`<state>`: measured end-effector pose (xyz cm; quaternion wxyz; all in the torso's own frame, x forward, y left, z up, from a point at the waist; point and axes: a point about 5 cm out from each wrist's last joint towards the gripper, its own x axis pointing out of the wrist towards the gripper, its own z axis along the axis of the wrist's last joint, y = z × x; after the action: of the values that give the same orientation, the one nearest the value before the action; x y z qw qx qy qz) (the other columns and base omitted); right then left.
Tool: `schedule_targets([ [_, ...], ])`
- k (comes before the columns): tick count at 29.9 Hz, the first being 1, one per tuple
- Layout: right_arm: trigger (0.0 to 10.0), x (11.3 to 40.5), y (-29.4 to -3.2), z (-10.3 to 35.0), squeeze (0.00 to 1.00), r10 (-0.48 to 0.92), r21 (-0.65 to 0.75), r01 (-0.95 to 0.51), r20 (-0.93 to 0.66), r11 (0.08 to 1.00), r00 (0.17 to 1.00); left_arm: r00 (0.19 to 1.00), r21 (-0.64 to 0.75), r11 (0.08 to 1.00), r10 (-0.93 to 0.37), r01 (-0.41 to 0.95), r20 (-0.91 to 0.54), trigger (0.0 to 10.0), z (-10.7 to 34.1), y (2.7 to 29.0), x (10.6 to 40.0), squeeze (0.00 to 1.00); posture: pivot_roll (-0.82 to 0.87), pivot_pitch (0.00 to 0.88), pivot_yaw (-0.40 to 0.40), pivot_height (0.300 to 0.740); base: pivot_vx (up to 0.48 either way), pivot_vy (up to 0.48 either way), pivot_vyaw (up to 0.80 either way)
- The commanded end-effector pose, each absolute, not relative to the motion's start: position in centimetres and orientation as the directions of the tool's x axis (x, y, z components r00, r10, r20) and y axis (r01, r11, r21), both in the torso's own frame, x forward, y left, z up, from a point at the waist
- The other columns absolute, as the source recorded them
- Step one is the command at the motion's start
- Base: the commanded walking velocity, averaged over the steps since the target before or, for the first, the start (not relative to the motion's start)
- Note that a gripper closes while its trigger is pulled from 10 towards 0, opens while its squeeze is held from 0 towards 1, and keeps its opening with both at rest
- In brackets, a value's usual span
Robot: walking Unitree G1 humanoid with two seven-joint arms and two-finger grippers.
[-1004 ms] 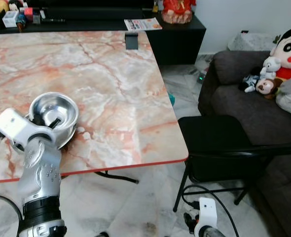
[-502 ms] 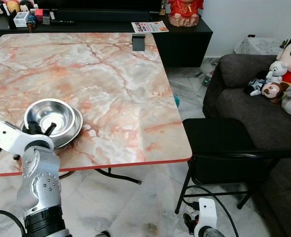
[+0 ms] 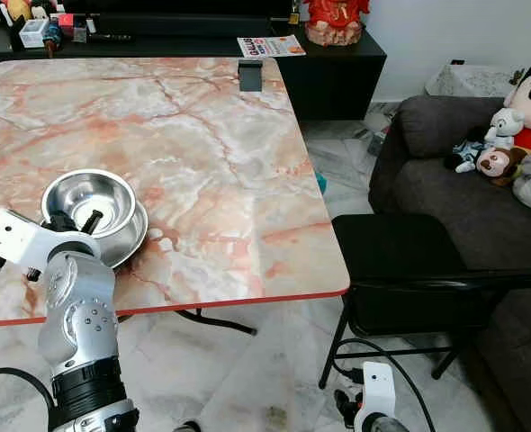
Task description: Setting the table
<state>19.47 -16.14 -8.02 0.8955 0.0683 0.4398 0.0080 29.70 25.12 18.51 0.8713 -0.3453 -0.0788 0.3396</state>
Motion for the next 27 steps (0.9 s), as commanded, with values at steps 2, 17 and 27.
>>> schedule_targets([
  [2, 10.0, 19.0, -16.2, -8.2, 0.00, 0.070, 0.130, 0.055, -0.791, 0.990, 0.608, 0.719, -0.624, 0.513, 0.685, -0.590, -0.116, 10.0, 18.3, 25.5, 29.4, 0.00, 0.10, 0.134, -0.039, 0.740, 0.000, 0.000, 0.00],
  [17, 10.0, 18.7, -16.2, -8.4, 0.00, 0.067, 0.130, 0.061, -0.795, 0.990, 0.602, 0.686, -0.580, 0.471, 0.691, -0.665, -0.226, 10.0, 16.9, 25.3, 29.0, 0.00, 0.10, 0.139, -0.036, 0.740, 0.000, 0.000, 0.00],
  [27, 10.0, 18.6, -16.3, -8.4, 0.00, 0.067, 0.130, 0.062, -0.797, 0.990, 0.600, 0.669, -0.572, 0.452, 0.702, -0.684, -0.246, 10.0, 16.8, 25.5, 29.1, 0.00, 0.09, 0.140, -0.036, 0.740, 0.000, 0.000, 0.00],
])
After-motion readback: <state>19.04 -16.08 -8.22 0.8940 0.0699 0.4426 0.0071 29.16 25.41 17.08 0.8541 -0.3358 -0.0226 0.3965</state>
